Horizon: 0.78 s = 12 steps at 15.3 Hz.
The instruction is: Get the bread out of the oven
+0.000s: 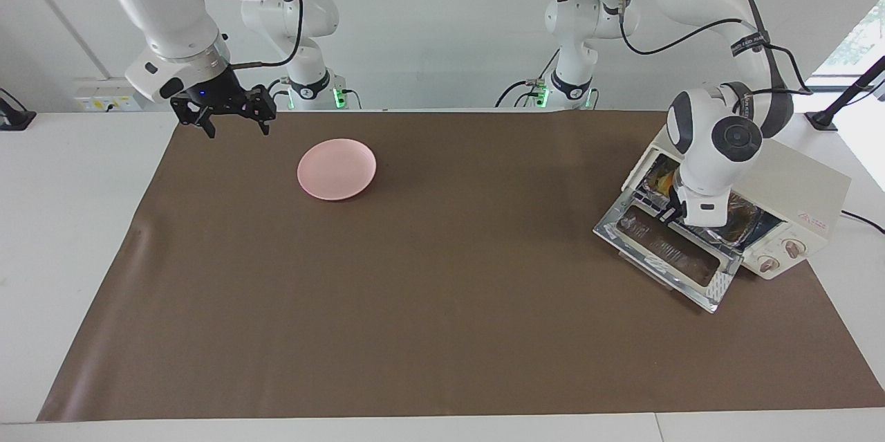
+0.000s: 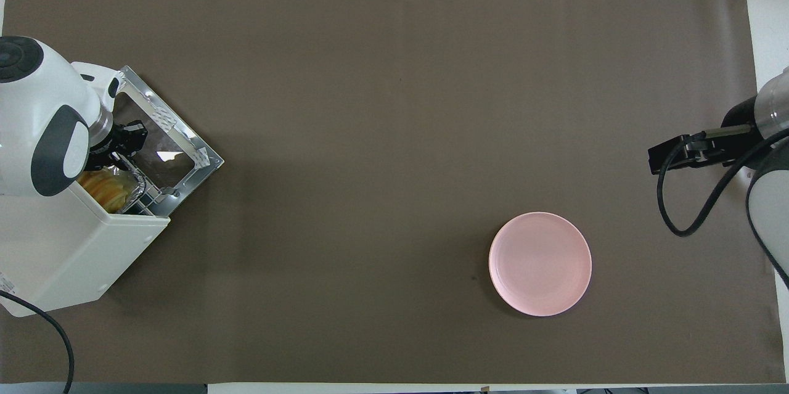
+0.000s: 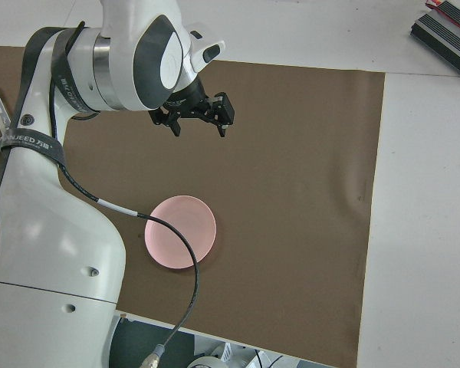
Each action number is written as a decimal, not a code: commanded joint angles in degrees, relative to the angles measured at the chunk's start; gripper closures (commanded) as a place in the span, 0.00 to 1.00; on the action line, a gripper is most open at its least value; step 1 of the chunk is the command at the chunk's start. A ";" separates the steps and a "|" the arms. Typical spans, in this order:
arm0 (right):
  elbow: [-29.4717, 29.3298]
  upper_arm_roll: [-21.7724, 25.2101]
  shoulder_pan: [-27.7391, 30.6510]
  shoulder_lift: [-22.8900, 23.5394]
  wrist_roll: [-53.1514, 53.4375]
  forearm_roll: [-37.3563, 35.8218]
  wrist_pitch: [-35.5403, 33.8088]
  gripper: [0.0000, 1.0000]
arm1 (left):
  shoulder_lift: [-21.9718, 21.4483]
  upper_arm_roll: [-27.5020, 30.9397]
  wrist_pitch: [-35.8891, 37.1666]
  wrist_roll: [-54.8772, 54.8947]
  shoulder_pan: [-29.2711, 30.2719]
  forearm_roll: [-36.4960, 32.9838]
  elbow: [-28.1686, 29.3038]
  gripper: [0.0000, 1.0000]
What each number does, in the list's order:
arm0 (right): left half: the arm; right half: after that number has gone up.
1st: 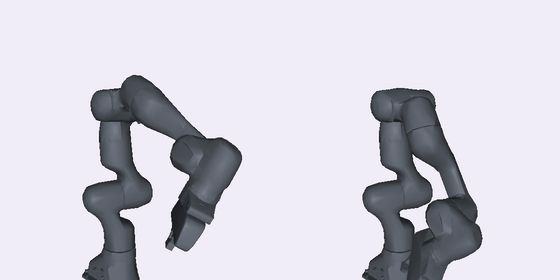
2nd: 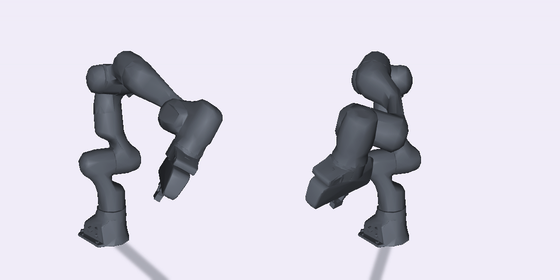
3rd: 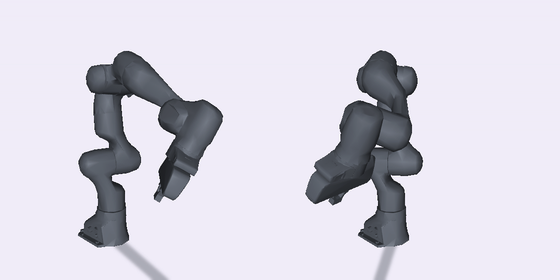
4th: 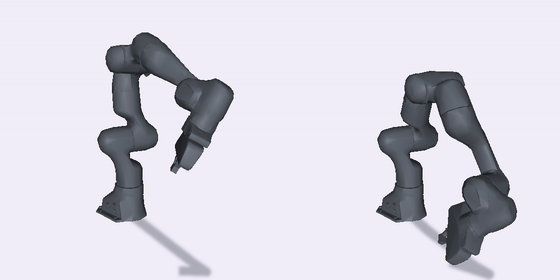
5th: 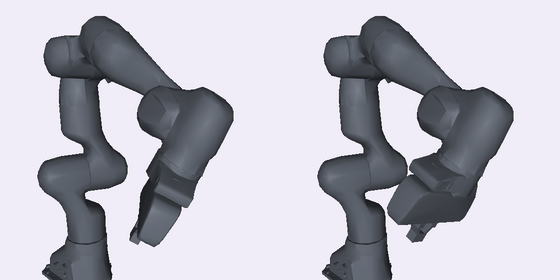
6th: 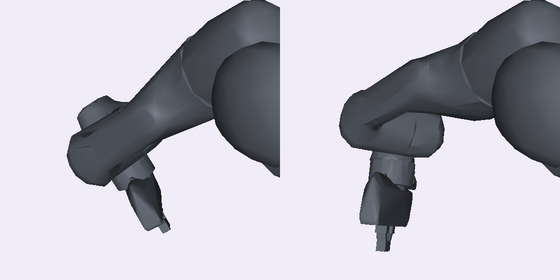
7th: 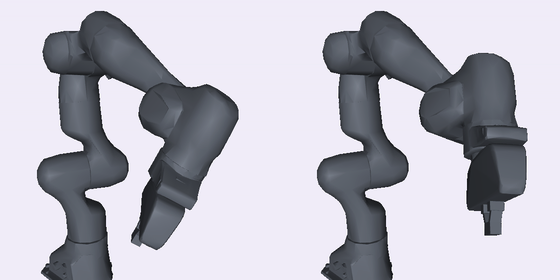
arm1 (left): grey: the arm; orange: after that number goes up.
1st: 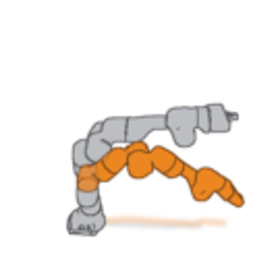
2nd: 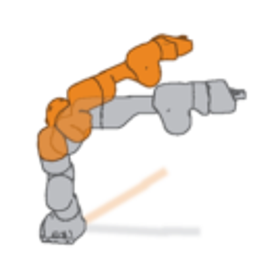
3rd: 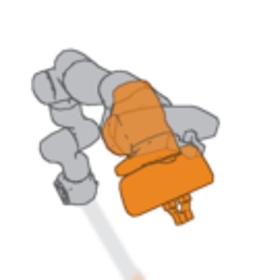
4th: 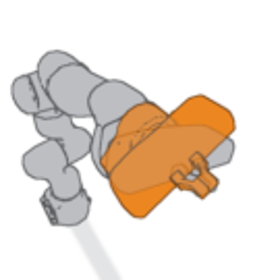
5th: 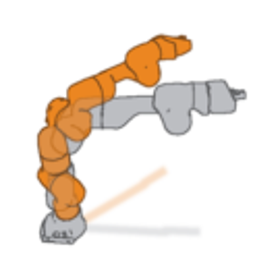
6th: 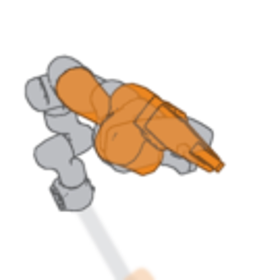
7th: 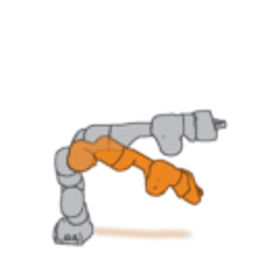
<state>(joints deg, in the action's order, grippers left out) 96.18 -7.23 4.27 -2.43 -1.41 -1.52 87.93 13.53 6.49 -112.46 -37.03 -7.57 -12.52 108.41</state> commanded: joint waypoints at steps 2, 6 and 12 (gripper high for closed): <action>1.38 -0.77 1.09 -1.17 -1.49 -0.77 0.49 0.00 | -1.41 -0.08 -0.92 0.82 0.01 -3.48 -0.03 1.00; 1.38 -0.77 1.09 -1.17 -1.49 -0.77 0.49 0.00 | 1.05 -0.60 -2.41 0.73 -0.43 -1.91 -4.87 1.00; 1.38 -0.77 1.09 -1.17 -1.49 -0.77 0.49 0.00 | 5.19 -0.25 -2.24 -0.05 -11.29 10.65 -12.96 1.00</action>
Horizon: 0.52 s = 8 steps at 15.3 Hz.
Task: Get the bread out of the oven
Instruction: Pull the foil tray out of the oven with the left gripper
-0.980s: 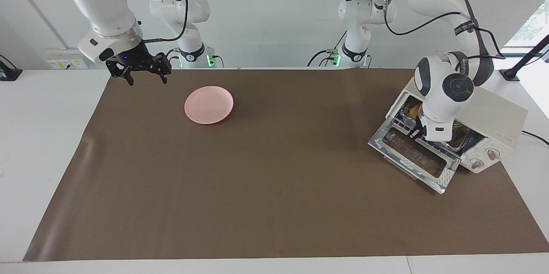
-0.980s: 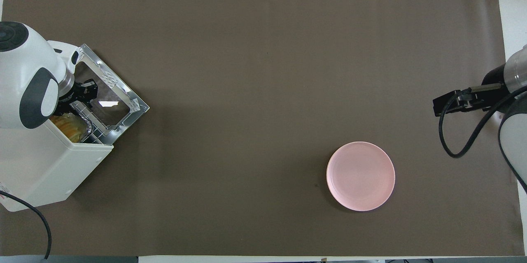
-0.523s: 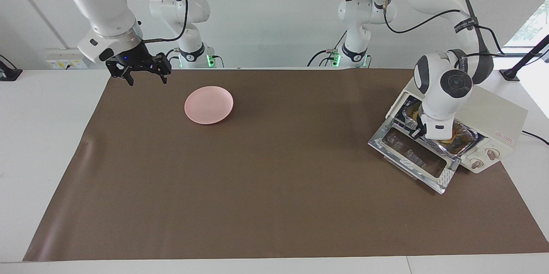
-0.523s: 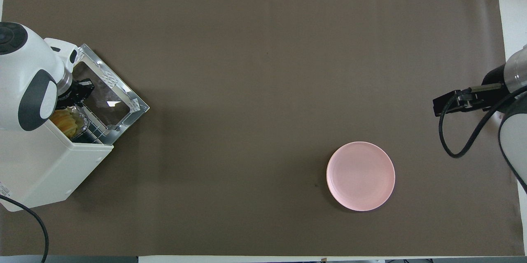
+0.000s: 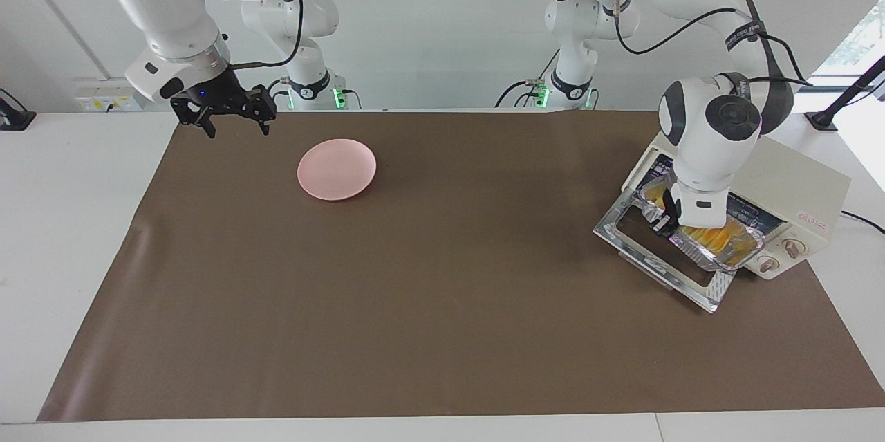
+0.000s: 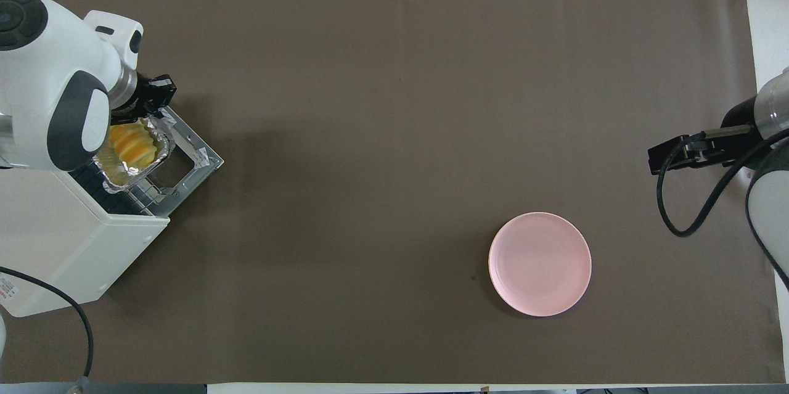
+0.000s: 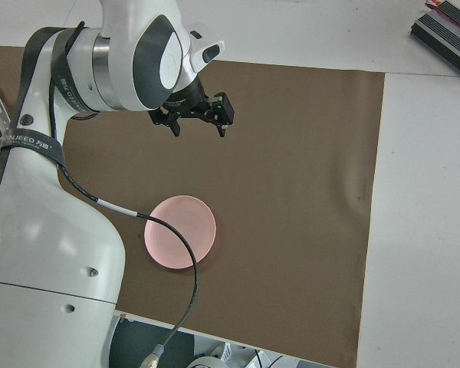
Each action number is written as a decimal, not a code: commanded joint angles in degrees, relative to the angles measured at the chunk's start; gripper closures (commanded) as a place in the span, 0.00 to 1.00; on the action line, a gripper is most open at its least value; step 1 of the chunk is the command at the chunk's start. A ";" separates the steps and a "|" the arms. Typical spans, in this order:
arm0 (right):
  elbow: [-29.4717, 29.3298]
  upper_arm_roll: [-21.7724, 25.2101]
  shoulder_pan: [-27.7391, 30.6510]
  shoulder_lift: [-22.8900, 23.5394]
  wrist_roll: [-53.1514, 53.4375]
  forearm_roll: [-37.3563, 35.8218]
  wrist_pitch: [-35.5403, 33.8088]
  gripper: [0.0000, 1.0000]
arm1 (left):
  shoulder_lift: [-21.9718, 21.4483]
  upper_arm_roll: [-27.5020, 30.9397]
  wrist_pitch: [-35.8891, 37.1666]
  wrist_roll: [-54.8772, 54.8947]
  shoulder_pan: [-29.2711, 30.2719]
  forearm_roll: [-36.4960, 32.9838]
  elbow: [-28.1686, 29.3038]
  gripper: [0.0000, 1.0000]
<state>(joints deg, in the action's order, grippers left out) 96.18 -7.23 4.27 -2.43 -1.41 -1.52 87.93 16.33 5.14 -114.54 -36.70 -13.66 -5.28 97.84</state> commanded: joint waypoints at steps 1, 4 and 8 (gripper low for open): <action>1.47 -0.77 1.09 -1.17 -1.49 -0.77 0.49 0.00 | 3.44 1.10 -0.16 -1.69 -6.71 4.56 -4.05 1.00; 1.38 -0.68 1.09 -1.17 -1.49 -0.77 0.49 0.00 | 11.94 1.45 7.28 -12.74 -14.26 4.93 -16.68 1.00; 1.38 -0.77 1.09 -1.17 -1.49 -0.77 0.49 0.00 | 15.84 1.45 11.00 -21.99 -22.19 2.99 -23.92 1.00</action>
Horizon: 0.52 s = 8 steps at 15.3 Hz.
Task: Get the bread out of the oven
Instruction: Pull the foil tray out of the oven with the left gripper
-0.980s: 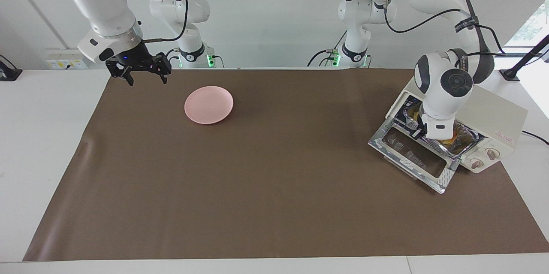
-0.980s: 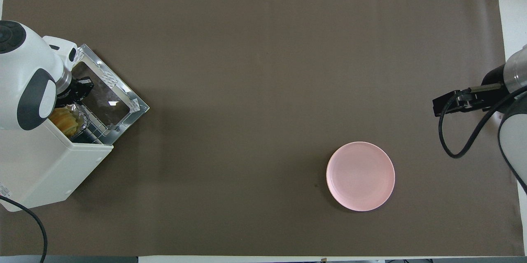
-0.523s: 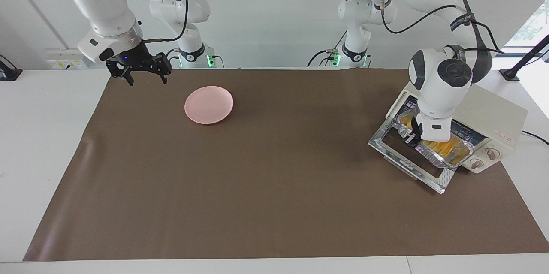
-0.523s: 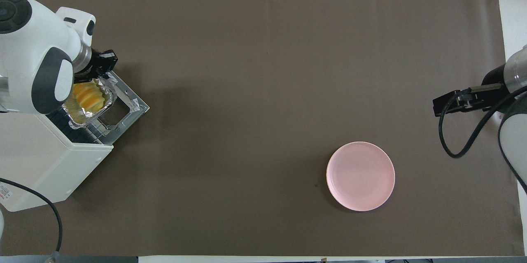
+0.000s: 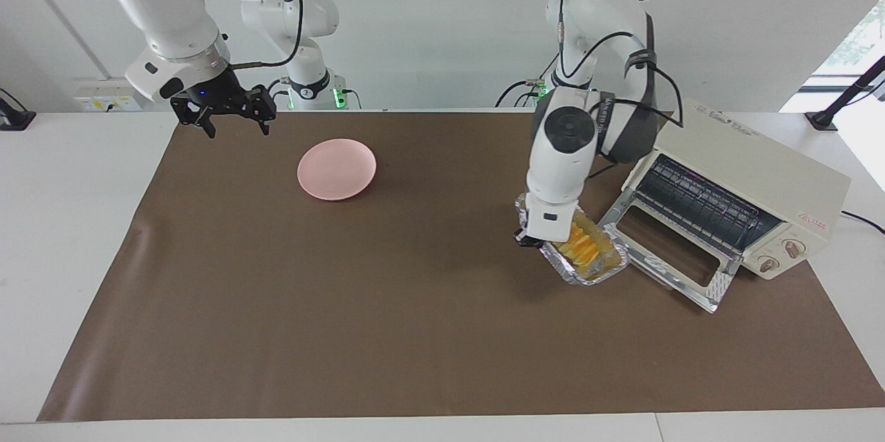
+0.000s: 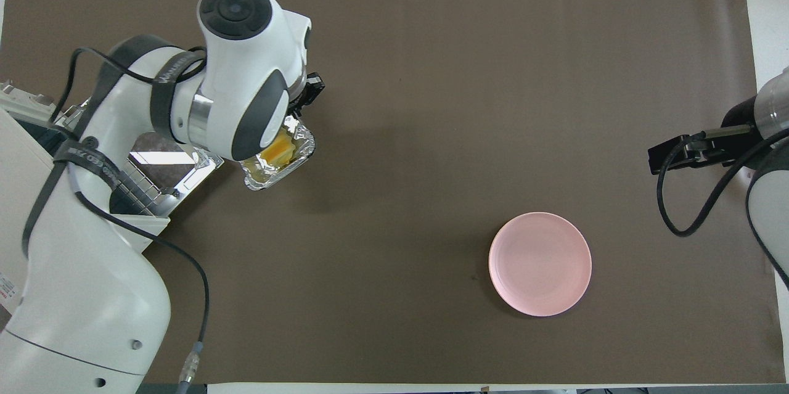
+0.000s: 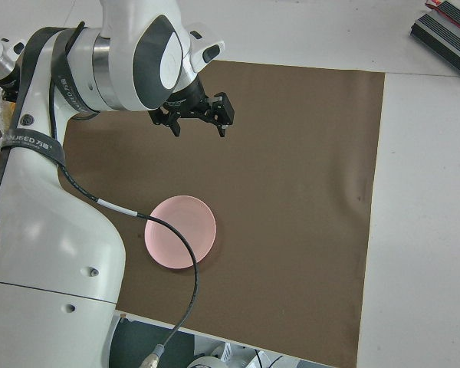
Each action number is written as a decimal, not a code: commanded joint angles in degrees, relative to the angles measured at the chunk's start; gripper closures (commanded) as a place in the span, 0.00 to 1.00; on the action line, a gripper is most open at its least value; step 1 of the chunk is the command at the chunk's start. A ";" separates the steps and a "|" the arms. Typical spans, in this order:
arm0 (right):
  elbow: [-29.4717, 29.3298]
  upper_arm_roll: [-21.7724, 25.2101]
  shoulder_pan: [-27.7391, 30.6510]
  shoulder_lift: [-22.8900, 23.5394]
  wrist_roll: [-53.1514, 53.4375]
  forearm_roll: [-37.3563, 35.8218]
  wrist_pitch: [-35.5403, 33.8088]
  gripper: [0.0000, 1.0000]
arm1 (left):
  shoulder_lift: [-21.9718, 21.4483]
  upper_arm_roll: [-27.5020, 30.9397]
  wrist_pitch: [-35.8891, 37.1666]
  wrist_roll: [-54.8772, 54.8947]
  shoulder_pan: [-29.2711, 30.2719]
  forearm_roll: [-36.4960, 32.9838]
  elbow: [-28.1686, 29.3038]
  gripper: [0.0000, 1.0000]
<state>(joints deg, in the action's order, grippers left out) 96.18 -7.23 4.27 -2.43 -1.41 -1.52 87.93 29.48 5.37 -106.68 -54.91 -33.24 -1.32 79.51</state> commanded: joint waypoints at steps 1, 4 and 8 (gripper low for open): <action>1.38 -0.68 1.09 -1.17 -1.49 -0.77 0.49 0.00 | 2.77 1.22 2.88 -3.89 -3.75 -1.06 -5.50 1.00; 1.38 -0.68 1.09 -1.17 -1.49 -0.77 0.49 0.00 | 2.69 1.22 2.79 -4.15 -7.87 -2.80 -5.33 1.00; 1.38 -0.77 1.09 -1.17 -1.49 -0.77 0.49 0.00 | 2.34 0.78 1.65 -3.54 -11.39 -4.84 -4.80 1.00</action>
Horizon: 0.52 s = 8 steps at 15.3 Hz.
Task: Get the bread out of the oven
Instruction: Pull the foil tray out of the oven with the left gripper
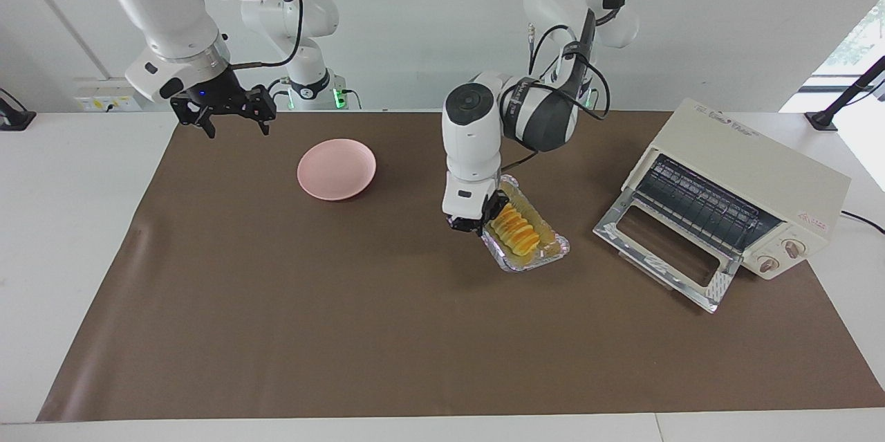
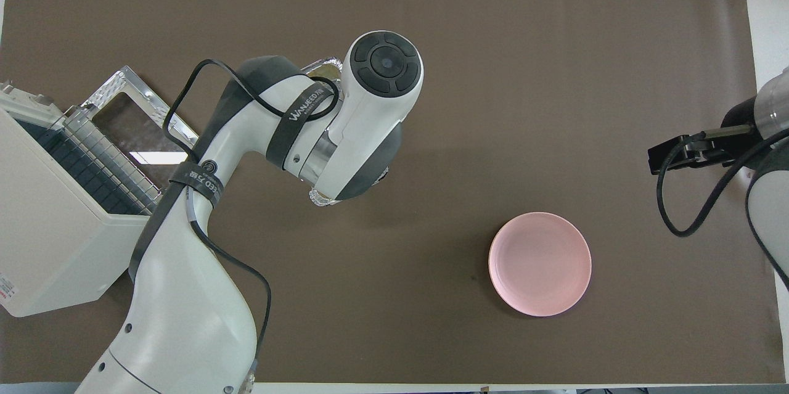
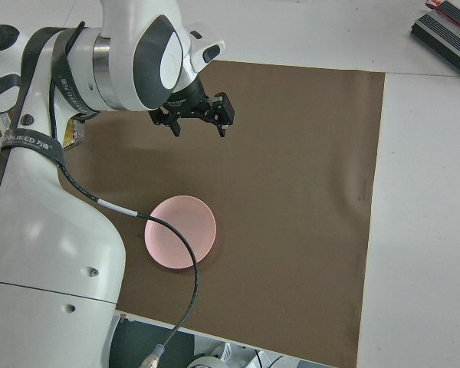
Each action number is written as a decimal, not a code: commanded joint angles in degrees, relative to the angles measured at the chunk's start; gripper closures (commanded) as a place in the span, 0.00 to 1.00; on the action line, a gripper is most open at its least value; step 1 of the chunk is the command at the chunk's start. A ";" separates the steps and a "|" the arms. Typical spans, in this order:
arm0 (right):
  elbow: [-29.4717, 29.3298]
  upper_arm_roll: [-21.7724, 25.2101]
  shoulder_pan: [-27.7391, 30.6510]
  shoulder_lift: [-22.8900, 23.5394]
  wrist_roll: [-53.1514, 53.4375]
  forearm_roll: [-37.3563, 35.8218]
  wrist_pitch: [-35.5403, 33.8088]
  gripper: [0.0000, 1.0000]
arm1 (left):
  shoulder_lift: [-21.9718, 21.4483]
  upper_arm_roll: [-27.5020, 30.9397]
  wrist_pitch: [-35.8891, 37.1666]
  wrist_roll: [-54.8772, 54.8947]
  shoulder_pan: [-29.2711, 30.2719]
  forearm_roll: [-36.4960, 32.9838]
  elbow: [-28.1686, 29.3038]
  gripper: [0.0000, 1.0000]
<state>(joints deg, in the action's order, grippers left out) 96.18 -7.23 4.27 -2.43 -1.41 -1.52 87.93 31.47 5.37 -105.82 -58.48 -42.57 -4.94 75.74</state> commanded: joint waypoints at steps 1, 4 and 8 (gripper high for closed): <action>1.38 -0.77 1.09 -1.17 -1.49 -0.77 0.49 0.00 | 0.09 0.61 0.79 0.90 -2.95 -1.12 -0.69 1.00; 1.38 -0.77 1.09 -1.17 -1.49 -0.77 0.49 0.00 | 0.61 -1.75 -0.18 5.29 -3.31 1.95 0.90 1.00; 1.38 -0.77 1.09 -1.17 -1.49 -0.77 0.49 0.00 | 1.22 -1.59 -2.28 9.52 -9.10 -0.84 2.48 1.00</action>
<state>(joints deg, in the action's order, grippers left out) 96.18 -7.23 4.27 -2.43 -1.41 -1.52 87.93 32.75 2.79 -106.44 -51.21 -48.57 -3.99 77.06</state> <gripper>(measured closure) 0.000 0.982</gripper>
